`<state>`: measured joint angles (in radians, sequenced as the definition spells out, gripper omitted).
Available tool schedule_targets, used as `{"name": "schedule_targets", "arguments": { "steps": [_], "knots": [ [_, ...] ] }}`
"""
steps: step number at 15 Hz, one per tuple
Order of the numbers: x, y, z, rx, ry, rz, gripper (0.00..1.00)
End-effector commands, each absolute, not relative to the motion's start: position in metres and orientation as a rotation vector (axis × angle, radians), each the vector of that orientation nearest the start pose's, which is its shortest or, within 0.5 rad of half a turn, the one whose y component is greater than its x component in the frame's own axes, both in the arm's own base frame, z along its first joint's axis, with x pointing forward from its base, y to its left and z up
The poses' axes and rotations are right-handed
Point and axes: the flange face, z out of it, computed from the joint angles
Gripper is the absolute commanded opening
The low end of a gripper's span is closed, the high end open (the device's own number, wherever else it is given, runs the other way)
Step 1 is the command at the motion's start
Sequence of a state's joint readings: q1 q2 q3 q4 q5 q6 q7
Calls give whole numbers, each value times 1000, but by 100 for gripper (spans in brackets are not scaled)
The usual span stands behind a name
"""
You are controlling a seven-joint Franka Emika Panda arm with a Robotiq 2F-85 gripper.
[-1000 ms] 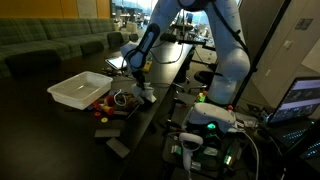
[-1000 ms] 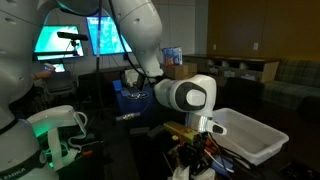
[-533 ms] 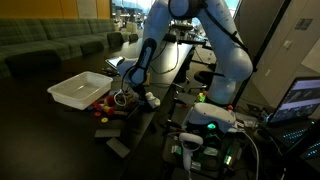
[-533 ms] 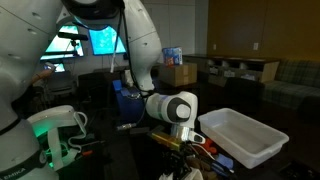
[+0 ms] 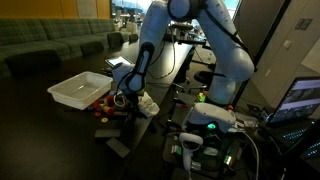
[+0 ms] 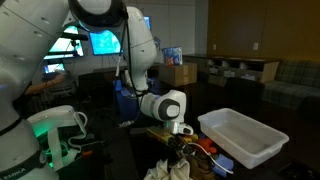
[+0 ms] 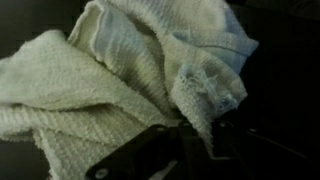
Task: Pick up the towel from the countertop, sweep the objects to the left and put the towel in the container.
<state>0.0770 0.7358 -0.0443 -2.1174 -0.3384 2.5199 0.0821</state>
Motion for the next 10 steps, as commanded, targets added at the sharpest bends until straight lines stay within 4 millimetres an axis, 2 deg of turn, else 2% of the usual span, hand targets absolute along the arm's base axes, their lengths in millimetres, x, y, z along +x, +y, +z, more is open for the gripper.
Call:
{"name": "schedule_targets", "arguments": {
  "steps": [1, 5, 10],
  "knots": [
    [528, 36, 22, -3269, -412, 391, 6],
    [529, 66, 30, -3233, -420, 278, 6],
    [526, 132, 43, -3101, -290, 187, 6]
  ]
}}
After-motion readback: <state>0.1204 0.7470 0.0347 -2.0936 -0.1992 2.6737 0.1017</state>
